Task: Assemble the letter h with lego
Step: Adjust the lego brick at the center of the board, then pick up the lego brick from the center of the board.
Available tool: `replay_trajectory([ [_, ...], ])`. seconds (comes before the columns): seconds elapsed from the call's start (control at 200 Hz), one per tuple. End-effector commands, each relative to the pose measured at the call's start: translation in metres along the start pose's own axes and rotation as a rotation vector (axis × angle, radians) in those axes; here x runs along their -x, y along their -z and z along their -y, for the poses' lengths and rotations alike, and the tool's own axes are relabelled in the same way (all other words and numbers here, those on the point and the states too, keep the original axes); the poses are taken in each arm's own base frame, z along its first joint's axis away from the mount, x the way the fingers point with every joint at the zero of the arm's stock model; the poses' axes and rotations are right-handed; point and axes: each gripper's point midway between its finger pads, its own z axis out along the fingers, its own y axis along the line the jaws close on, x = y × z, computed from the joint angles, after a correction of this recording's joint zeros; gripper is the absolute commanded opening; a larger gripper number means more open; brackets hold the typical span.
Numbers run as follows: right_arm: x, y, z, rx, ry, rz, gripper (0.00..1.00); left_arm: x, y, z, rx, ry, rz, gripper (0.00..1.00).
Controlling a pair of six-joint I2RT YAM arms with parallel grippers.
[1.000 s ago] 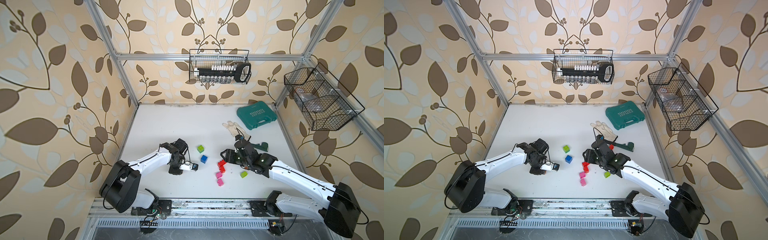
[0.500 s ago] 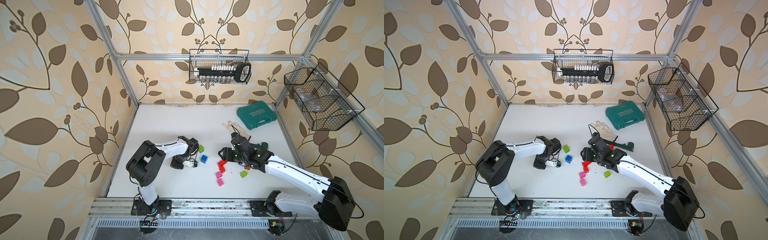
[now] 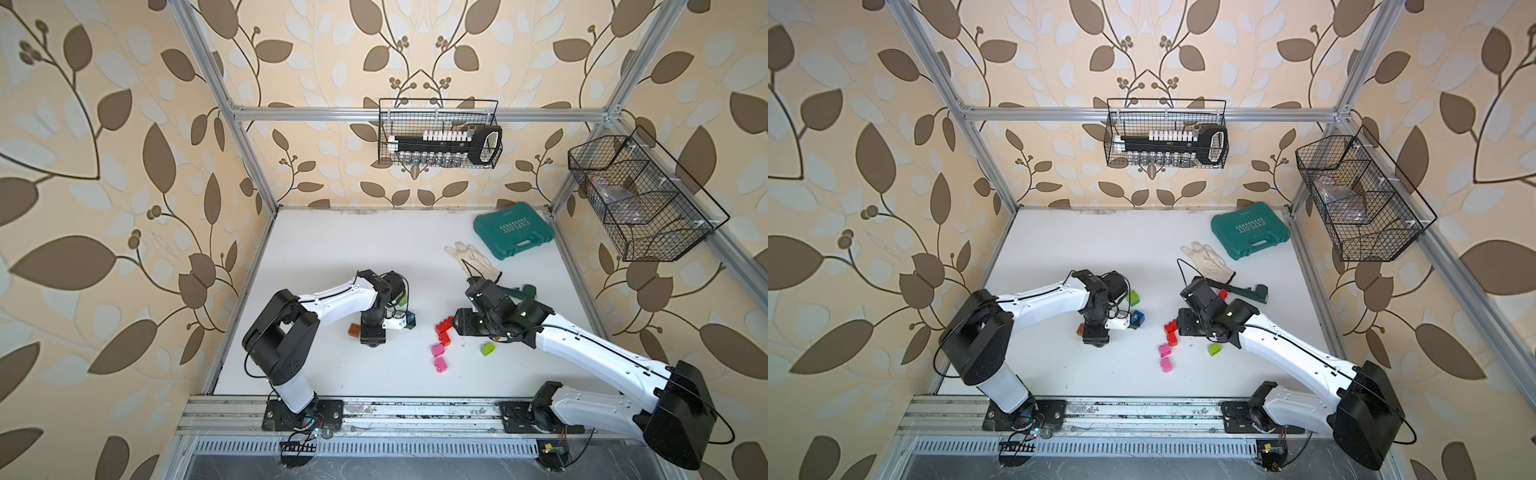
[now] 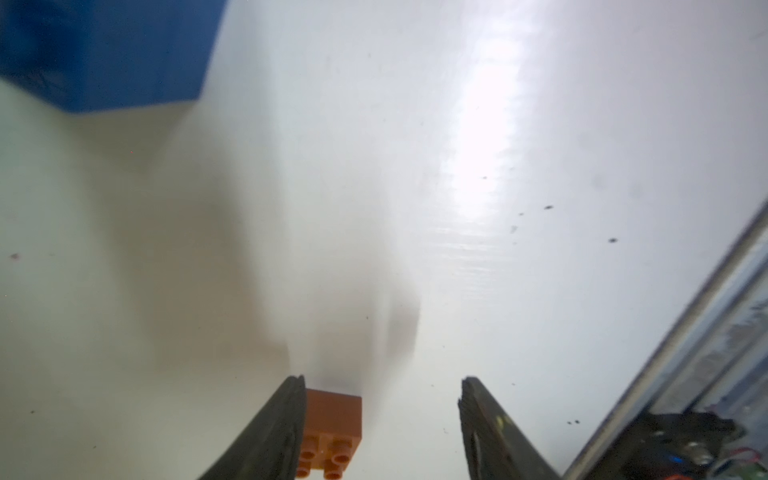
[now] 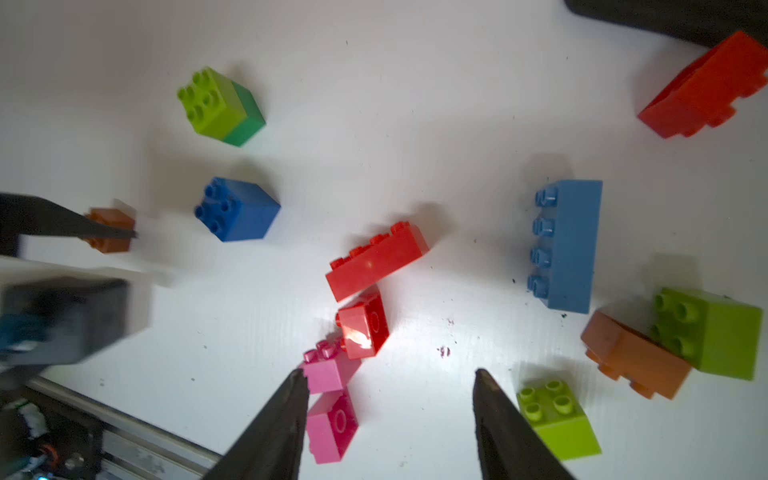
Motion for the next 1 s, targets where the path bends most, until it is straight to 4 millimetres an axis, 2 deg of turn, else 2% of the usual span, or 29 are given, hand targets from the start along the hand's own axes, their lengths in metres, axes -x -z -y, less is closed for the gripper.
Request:
replay_trajectory([
  [0.0, -0.033, -0.001, -0.001, -0.065, 0.105, -0.117, 0.58, 0.015, 0.047, 0.004, -0.067, 0.073, 0.253, 0.64],
  [0.07, -0.038, -0.008, -0.001, -0.100, 0.105, -0.128, 0.57, 0.013, 0.065, -0.007, -0.064, 0.143, 0.372, 0.66],
  [0.16, -0.028, -0.016, -0.007, -0.117, 0.094, -0.110, 0.57, 0.007, 0.082, -0.019, -0.046, 0.219, 0.495, 0.71],
  [0.23, -0.018, -0.023, -0.023, -0.079, 0.094, -0.098, 0.57, 0.003, 0.088, -0.017, -0.072, 0.249, 0.568, 0.83],
  [0.3, -0.013, -0.032, -0.032, -0.054, 0.072, -0.092, 0.58, 0.002, 0.091, -0.011, -0.085, 0.263, 0.606, 0.86],
  [0.46, -0.005, -0.054, -0.036, -0.023, 0.028, -0.099, 0.57, -0.001, 0.091, -0.005, -0.103, 0.288, 0.643, 0.86],
  [0.565, -0.002, -0.063, -0.032, -0.036, 0.036, -0.116, 0.52, -0.001, 0.090, -0.001, -0.115, 0.292, 0.656, 0.85],
  [0.715, -0.010, -0.075, -0.032, -0.033, 0.023, -0.163, 0.42, -0.002, 0.089, 0.002, -0.117, 0.300, 0.662, 0.83],
  [0.87, -0.014, -0.080, -0.027, -0.045, -0.006, -0.165, 0.35, -0.001, 0.090, 0.002, -0.121, 0.299, 0.669, 0.82],
  [0.995, -0.009, -0.073, -0.029, -0.028, -0.020, -0.143, 0.28, 0.003, 0.097, 0.003, -0.125, 0.287, 0.691, 0.82],
])
